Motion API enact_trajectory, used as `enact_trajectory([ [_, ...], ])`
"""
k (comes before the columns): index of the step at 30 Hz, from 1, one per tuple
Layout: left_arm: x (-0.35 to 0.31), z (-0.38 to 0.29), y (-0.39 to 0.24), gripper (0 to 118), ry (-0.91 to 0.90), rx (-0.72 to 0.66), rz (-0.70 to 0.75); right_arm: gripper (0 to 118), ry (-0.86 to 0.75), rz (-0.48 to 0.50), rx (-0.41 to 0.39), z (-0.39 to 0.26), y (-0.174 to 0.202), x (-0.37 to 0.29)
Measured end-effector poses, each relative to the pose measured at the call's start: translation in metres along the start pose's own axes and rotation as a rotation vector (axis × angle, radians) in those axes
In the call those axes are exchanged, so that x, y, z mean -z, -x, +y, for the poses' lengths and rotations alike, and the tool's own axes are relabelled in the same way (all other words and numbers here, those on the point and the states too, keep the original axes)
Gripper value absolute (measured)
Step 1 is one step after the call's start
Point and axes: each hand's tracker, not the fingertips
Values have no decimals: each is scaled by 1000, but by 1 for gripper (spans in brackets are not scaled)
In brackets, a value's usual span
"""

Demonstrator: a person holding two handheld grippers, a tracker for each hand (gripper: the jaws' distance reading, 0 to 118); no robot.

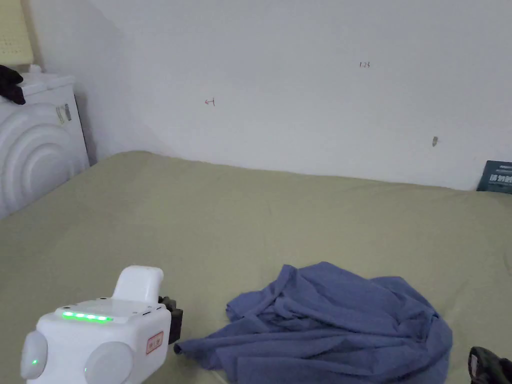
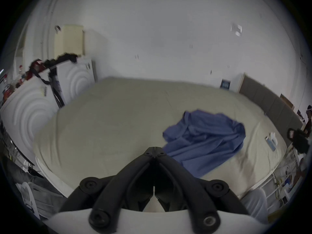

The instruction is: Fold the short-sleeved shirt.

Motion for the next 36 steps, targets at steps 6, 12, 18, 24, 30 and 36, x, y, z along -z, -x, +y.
enact_trajectory([
  [6, 116, 2, 13, 77, 271, 12, -4, 2, 65, -3, -22, -11, -1, 26],
  [12, 179, -19, -6, 118, 394, -4, 84, 2, 117, -8, -35, -17, -5, 48],
  [18, 165, -37, -31, 96, 378, 35, 93, 2, 157, 10, -49, -23, -5, 59],
  [24, 148, -35, -35, 4, 352, 30, 25, 2, 209, 31, -22, -27, -17, 81],
  [30, 153, -29, -21, 4, 350, -3, 0, 2, 291, -40, -14, -16, -52, 139],
  [36, 151, -31, -19, 4, 344, -5, -12, 2, 365, -77, -12, -4, -90, 236],
])
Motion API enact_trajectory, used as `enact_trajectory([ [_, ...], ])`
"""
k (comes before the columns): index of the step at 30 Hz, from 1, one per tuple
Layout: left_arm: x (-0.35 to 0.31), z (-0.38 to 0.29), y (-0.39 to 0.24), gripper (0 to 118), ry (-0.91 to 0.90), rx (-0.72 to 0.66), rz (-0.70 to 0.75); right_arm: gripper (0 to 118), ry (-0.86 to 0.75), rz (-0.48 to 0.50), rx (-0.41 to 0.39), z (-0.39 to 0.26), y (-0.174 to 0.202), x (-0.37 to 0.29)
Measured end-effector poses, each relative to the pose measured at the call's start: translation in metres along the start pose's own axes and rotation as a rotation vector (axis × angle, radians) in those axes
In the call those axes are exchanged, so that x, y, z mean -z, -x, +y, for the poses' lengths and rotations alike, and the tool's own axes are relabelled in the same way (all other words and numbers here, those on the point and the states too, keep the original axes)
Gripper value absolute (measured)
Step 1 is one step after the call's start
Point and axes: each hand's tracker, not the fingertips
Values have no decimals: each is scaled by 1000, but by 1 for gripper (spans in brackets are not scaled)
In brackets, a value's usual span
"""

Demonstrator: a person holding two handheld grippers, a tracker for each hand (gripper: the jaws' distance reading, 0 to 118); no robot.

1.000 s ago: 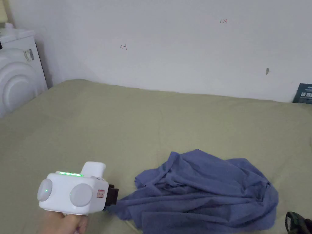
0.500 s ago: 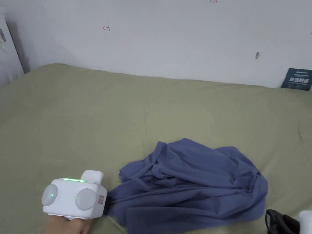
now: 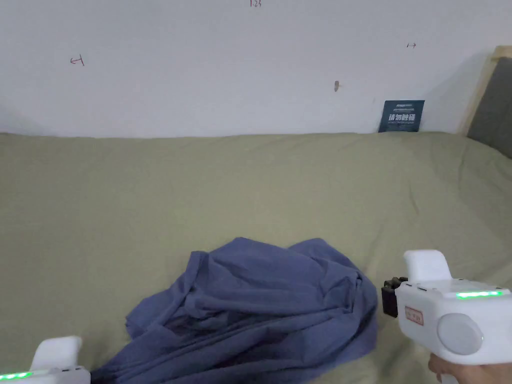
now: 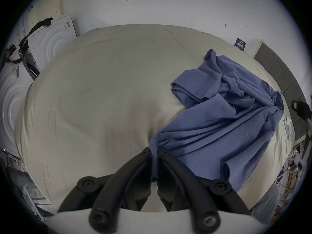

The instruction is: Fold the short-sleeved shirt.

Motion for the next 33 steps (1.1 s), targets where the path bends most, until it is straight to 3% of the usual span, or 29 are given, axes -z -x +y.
enact_trajectory([
  [1, -1, 3, 0, 4, 2, -3, -6, 12, 15, 4, 6, 9, -4, 15],
  [2, -1, 3, 0, 4, 3, -8, -10, 40, 28, 14, 16, 16, -8, 27],
  [4, -1, 3, 1, 4, 4, -8, -14, 118, 110, 51, 25, 28, -16, 59],
  [9, 15, 7, 11, 4, 3, 2, -9, 108, 240, 31, 1, 32, -27, 127],
  [10, 16, 7, 12, 4, 2, 6, -9, 95, 256, 31, 8, 28, -28, 137],
  [12, 18, 7, 14, 4, 1, 7, -7, 89, 334, 79, -2, 12, -27, 141],
  [14, 18, 8, 12, 4, 2, 7, -7, 49, 376, 92, -31, -6, -23, 152],
  [16, 18, 10, 14, 4, 4, 10, -10, 40, 301, 47, -35, -4, -14, 137],
  [17, 19, 10, 16, 4, 6, 10, -12, 22, 298, 63, -24, -2, -15, 134],
  [18, 18, 11, 18, 4, 9, 10, -16, 8, 296, 144, 12, 1, -15, 131],
  [19, 17, 14, 20, 4, 15, 9, -21, 8, 282, 77, -7, 3, -9, 119],
  [20, 15, 17, 22, 4, 19, 9, -26, 8, 267, 69, -26, 5, -8, 113],
  [27, -49, 41, 33, 4, -144, -33, -26, 8, 120, 218, 74, 48, -23, 13],
  [30, -90, 57, 35, 4, -245, -12, 22, 8, 48, 278, 76, 67, -25, -37],
  [33, -139, 75, 37, 4, -341, -9, 29, 8, -62, 265, 44, 87, -24, -92],
])
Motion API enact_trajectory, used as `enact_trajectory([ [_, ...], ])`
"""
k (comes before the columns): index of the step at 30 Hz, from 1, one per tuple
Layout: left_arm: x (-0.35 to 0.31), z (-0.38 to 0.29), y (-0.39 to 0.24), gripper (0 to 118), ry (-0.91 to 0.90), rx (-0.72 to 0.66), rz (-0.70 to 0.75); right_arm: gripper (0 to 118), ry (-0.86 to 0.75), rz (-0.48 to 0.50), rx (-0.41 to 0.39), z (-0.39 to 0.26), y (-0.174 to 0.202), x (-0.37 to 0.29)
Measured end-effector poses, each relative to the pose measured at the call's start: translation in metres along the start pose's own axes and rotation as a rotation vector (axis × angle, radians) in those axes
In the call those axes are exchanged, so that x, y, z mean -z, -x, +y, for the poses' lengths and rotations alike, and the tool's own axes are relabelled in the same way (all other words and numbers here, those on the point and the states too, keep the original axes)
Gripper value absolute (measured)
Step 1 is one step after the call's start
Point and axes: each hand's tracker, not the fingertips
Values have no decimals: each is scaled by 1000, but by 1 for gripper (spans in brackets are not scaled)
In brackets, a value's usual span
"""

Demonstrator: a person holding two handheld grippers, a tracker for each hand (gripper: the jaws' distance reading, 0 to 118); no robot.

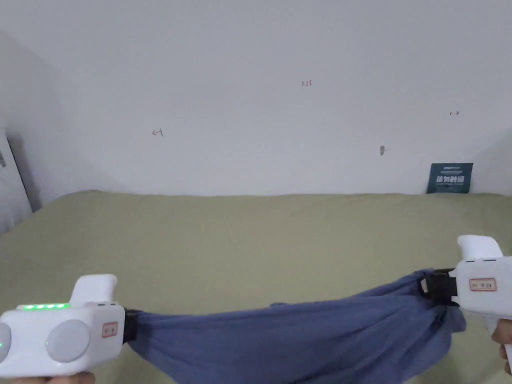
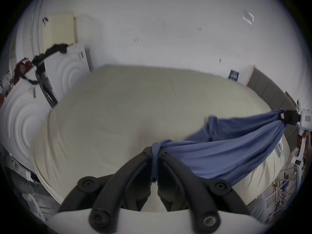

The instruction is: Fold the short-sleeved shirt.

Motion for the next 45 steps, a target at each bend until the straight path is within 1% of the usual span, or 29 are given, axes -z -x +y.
enact_trajectory([
  [2, -25, 24, 3, 4, -64, 9, -2, 8, -57, 5, -11, 16, 9, -32],
  [3, -39, 38, 5, 4, -114, -8, -2, 8, -82, 4, -21, 24, 14, -48],
  [4, -61, 50, -4, 4, -142, -9, -11, 8, -97, 2, -34, 31, 20, -62],
  [6, -83, 72, -6, 4, -196, -11, -17, 8, -147, -21, -76, 46, 28, -86],
  [8, -107, 91, -16, 4, -232, 15, -8, 8, -200, -43, -95, 58, 36, -109],
  [13, -143, 129, -35, 4, -304, 45, 5, 8, -251, -77, -110, 85, 44, -141],
  [17, -158, 153, -47, 4, -343, 57, 16, 8, -275, -108, -112, 106, 43, -147],
  [21, -154, 176, -57, 4, -337, 63, 49, 8, -292, -130, -98, 128, 40, -137],
  [25, -144, 196, -66, 4, -357, 78, 81, 8, -303, -154, -107, 152, 38, -117],
  [27, -137, 206, -68, 4, -367, 63, 90, 8, -304, -158, -97, 166, 36, -105],
  [30, -117, 224, -70, 4, -362, 53, 98, 8, -308, -163, -86, 186, 34, -84],
  [33, -97, 244, -72, 4, -363, 48, 111, 8, -300, -183, -117, 207, 34, -60],
  [38, -59, 275, -78, 4, -380, 58, 150, 8, -294, -202, -138, 237, 31, -17],
  [42, -25, 296, -83, 4, -380, 38, 164, 8, -286, -216, -135, 254, 29, 23],
  [45, 5, 306, -88, 4, -381, 66, 201, 8, -268, -227, -141, 263, 25, 55],
])
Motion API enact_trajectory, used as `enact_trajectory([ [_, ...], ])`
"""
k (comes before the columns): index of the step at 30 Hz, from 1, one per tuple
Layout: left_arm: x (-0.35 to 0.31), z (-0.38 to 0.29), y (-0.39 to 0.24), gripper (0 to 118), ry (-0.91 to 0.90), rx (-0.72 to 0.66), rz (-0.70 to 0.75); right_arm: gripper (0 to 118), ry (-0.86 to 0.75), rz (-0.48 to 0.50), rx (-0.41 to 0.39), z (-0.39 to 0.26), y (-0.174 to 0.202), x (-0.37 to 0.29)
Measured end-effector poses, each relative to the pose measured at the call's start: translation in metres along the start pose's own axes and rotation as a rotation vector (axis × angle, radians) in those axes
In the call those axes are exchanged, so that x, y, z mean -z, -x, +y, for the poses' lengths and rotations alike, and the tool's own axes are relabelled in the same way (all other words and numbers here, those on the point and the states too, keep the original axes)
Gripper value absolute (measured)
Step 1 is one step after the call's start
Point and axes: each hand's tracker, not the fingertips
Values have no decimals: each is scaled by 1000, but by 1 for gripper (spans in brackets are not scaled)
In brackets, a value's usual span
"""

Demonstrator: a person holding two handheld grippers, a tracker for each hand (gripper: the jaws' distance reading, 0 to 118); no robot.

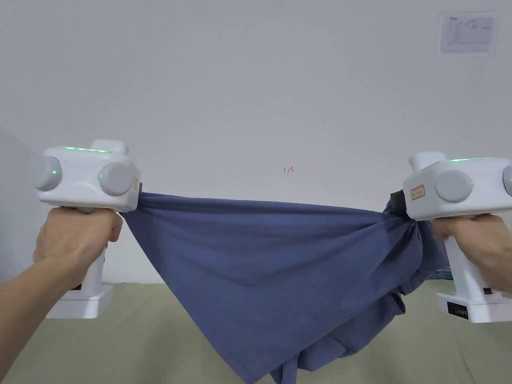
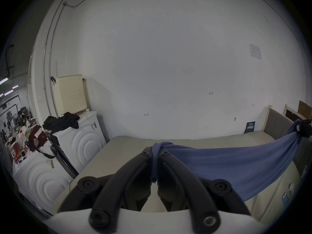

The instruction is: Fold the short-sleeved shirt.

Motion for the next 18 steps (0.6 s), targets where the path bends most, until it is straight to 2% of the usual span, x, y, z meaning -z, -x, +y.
enact_trajectory([
  [5, 42, -14, -15, 4, 34, 47, 20, 8, 23, -23, -5, -12, 6, 42],
  [9, 69, -42, -21, 4, 81, 8, -6, 8, 51, -18, -12, -39, 4, 62],
  [14, 86, -102, -32, 4, 188, 38, -76, 8, 154, -23, 3, -104, -2, 70],
  [18, 72, -173, -34, 4, 274, 22, -131, 8, 239, -25, 16, -181, -4, 44],
])
